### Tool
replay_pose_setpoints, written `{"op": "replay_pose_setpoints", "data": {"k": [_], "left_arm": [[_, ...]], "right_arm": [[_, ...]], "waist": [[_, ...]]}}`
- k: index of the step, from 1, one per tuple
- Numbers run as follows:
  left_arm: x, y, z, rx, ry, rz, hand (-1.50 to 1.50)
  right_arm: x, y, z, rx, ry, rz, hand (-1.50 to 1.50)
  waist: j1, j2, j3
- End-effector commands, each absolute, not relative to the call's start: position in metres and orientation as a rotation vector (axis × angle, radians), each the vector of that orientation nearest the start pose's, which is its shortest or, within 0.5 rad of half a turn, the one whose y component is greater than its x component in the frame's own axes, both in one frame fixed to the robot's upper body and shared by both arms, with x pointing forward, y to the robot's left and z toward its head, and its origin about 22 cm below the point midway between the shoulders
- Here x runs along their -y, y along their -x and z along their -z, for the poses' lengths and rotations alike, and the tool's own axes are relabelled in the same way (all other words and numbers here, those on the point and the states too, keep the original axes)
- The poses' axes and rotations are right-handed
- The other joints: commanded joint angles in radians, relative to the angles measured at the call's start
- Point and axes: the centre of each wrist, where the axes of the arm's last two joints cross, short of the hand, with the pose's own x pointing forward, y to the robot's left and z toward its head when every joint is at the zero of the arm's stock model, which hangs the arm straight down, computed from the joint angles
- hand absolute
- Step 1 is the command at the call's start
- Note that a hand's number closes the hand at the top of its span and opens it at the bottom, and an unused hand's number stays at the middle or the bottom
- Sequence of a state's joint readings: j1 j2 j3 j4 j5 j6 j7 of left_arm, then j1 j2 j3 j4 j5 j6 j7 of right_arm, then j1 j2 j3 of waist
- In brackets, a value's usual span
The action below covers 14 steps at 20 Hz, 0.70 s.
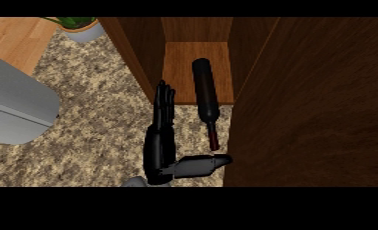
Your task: Pick up the wine, place it into the cabinet and close the cabinet
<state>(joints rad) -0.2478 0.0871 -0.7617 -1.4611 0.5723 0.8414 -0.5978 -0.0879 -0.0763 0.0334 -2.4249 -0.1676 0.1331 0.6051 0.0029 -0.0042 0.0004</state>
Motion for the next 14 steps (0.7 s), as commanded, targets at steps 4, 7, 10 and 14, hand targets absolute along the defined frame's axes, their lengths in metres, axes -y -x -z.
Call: {"op": "replay_pose_setpoints", "data": {"k": [4, 7, 10, 14], "left_arm": [[-0.085, -0.170, -0.020, 1.914, 0.132, -0.294, -1.50], [-0.090, -0.153, -0.030, 1.912, 0.163, -0.261, -1.50], [-0.112, -0.149, -0.022, 1.916, 0.197, -0.204, -1.50], [-0.122, -0.143, -0.028, 1.907, 0.250, -0.172, -1.50]], "right_arm": [[0.225, -0.144, -0.209, 1.906, -0.265, -0.304, -1.50], [0.220, -0.147, -0.208, 1.897, -0.308, -0.313, -1.50], [0.227, -0.131, -0.212, 1.878, -0.371, -0.336, -1.50], [0.223, -0.141, -0.196, 1.820, -0.385, -0.397, 1.50]], "waist": [[-0.001, 0.001, 0.000], [0.000, 0.001, 0.000], [-0.005, -0.001, 0.000], [-0.006, 0.001, 0.000]]}}
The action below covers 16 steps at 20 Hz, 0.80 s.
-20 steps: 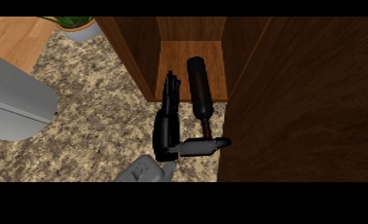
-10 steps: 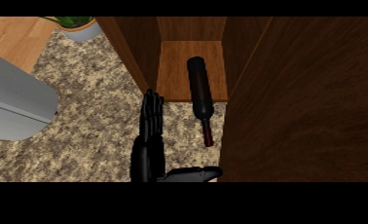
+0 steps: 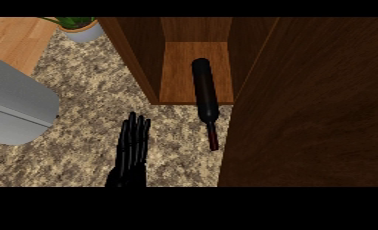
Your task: Pick up the wine, place it into the cabinet and close the cabinet
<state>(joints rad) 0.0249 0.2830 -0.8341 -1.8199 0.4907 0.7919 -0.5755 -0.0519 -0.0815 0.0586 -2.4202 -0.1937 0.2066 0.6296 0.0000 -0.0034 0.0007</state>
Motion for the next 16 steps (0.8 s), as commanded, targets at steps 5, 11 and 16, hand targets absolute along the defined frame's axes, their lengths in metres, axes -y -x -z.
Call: {"op": "replay_pose_setpoints", "data": {"k": [5, 11, 16], "left_arm": [[-0.157, -0.132, -0.047, 1.932, 0.263, -0.133, -1.50], [-0.193, -0.123, -0.054, 1.940, 0.241, -0.153, -1.50], [-0.219, -0.123, -0.064, 1.956, 0.218, -0.181, -1.50]], "right_arm": [[0.215, -0.150, -0.200, 1.826, -0.360, -0.473, 1.50], [0.213, -0.123, -0.190, 1.688, -0.529, -0.474, 1.50], [0.197, -0.124, -0.183, 1.640, -0.600, -0.444, 1.50]], "waist": [[0.003, 0.002, -0.001], [0.000, -0.003, -0.001], [0.006, -0.001, -0.001]]}}
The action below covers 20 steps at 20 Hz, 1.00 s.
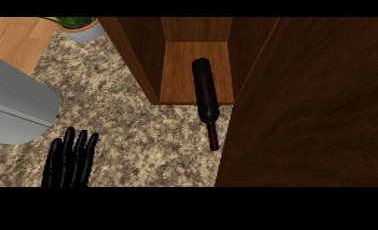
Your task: Pick up the wine, place it into the cabinet and close the cabinet
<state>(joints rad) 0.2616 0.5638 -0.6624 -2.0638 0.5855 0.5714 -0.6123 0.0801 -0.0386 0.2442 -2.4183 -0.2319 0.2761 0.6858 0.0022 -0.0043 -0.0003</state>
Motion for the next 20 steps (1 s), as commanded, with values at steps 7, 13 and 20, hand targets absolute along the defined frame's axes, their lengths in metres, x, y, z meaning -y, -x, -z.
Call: {"op": "replay_pose_setpoints", "data": {"k": [7, 13, 20], "left_arm": [[-0.244, -0.128, -0.078, 1.977, 0.177, -0.208, -1.50], [-0.282, -0.119, -0.087, 1.967, 0.139, -0.196, -1.50], [-0.306, -0.121, -0.083, 1.953, 0.144, -0.181, -1.50]], "right_arm": [[0.179, -0.100, -0.197, 1.642, -0.691, -0.708, 1.50], [0.146, -0.092, -0.198, 1.606, -0.770, -0.683, 1.50], [0.102, -0.083, -0.190, 1.590, -0.800, -0.667, 1.50]], "waist": [[-0.003, -0.002, -0.001], [0.005, -0.005, -0.002], [0.002, -0.007, -0.003]]}}
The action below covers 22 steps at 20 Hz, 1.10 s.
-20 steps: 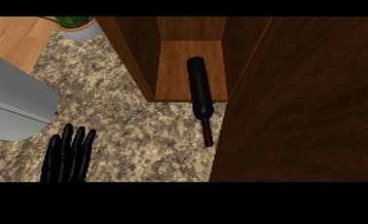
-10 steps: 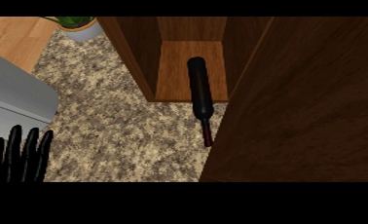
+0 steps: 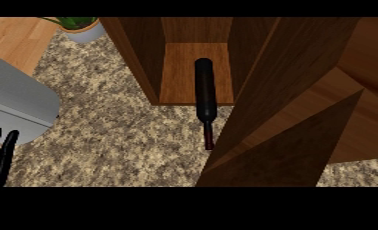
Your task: Pick up the wine, place it into the cabinet and close the cabinet
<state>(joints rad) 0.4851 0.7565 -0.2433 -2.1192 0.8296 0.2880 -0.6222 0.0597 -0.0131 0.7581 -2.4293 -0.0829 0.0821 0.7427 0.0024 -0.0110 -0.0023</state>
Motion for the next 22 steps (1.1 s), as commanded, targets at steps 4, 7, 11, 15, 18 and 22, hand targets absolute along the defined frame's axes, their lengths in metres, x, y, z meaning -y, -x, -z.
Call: {"op": "replay_pose_setpoints", "data": {"k": [4, 7, 11, 15, 18, 22], "left_arm": [[-0.325, -0.133, -0.090, 1.953, 0.136, -0.193, -1.50], [-0.326, -0.132, -0.085, 1.950, 0.137, -0.185, -1.50], [-0.324, -0.145, -0.101, 1.940, 0.192, -0.198, -1.50], [-0.327, -0.145, -0.101, 1.939, 0.225, -0.194, -1.50], [-0.318, -0.144, -0.107, 1.942, 0.247, -0.191, -1.50], [-0.314, -0.145, -0.093, 1.935, 0.258, -0.188, -1.50]], "right_arm": [[0.098, -0.079, -0.191, 1.635, -0.778, -0.652, 1.50], [0.082, -0.087, -0.188, 1.673, -0.738, -0.672, 1.50], [0.073, -0.094, -0.191, 1.719, -0.694, -0.659, 1.50], [0.064, -0.100, -0.197, 1.745, -0.638, -0.666, 1.50], [0.053, -0.112, -0.197, 1.749, -0.626, -0.647, 1.50], [0.045, -0.132, -0.206, 1.722, -0.635, -0.635, 1.50]], "waist": [[-0.006, 0.000, -0.001], [0.003, 0.003, -0.001], [0.001, 0.006, -0.001], [0.007, 0.007, -0.001], [0.025, 0.008, -0.002], [0.041, 0.014, -0.002]]}}
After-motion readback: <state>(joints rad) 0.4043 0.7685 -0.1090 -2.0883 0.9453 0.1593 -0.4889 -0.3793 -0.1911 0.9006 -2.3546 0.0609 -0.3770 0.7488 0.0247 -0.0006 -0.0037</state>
